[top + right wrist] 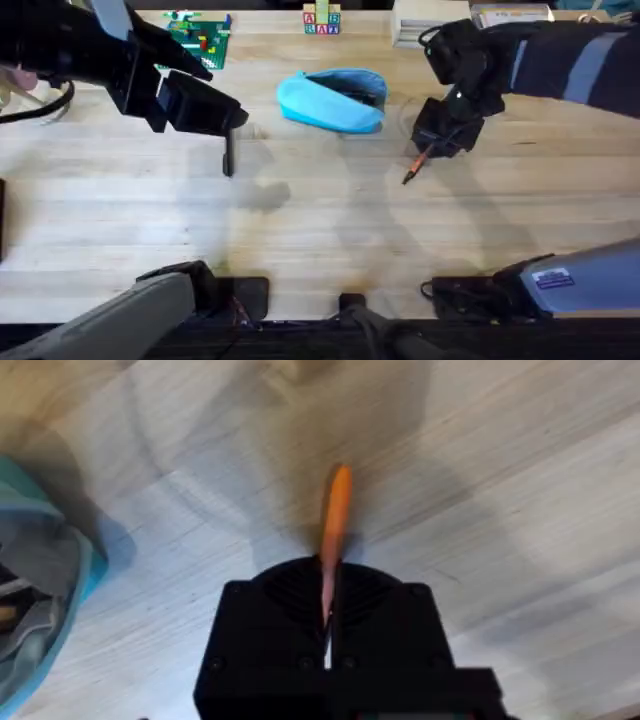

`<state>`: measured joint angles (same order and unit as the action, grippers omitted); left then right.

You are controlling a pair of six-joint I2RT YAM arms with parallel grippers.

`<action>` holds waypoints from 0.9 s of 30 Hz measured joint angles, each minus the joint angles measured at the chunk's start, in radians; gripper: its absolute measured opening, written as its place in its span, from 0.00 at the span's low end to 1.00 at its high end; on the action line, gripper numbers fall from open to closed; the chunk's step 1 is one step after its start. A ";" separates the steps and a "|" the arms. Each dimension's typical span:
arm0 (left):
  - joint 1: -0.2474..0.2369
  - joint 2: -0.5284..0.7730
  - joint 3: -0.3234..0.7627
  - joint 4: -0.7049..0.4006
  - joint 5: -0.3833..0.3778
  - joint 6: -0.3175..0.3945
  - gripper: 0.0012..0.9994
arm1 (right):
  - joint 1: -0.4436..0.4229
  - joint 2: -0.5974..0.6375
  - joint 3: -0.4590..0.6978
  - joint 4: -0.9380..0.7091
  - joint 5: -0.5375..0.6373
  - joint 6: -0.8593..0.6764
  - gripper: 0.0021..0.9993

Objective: Unzip the bag, pick up the pens from the table one at a time and place them inside, then zip the bag closed.

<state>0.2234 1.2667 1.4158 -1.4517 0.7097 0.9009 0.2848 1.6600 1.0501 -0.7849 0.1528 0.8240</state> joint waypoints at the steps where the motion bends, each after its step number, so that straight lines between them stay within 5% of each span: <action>1: 0.000 0.000 0.000 0.000 0.000 0.000 0.99 | 0.000 0.000 0.007 -0.001 0.000 -0.016 0.03; 27: 0.000 0.000 0.000 0.000 0.000 0.000 0.99 | 0.000 -0.277 0.243 -0.030 0.000 -0.650 0.03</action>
<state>0.2234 1.2667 1.4158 -1.4517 0.7097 0.9009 0.2848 1.3835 1.2934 -0.8146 0.1532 0.1741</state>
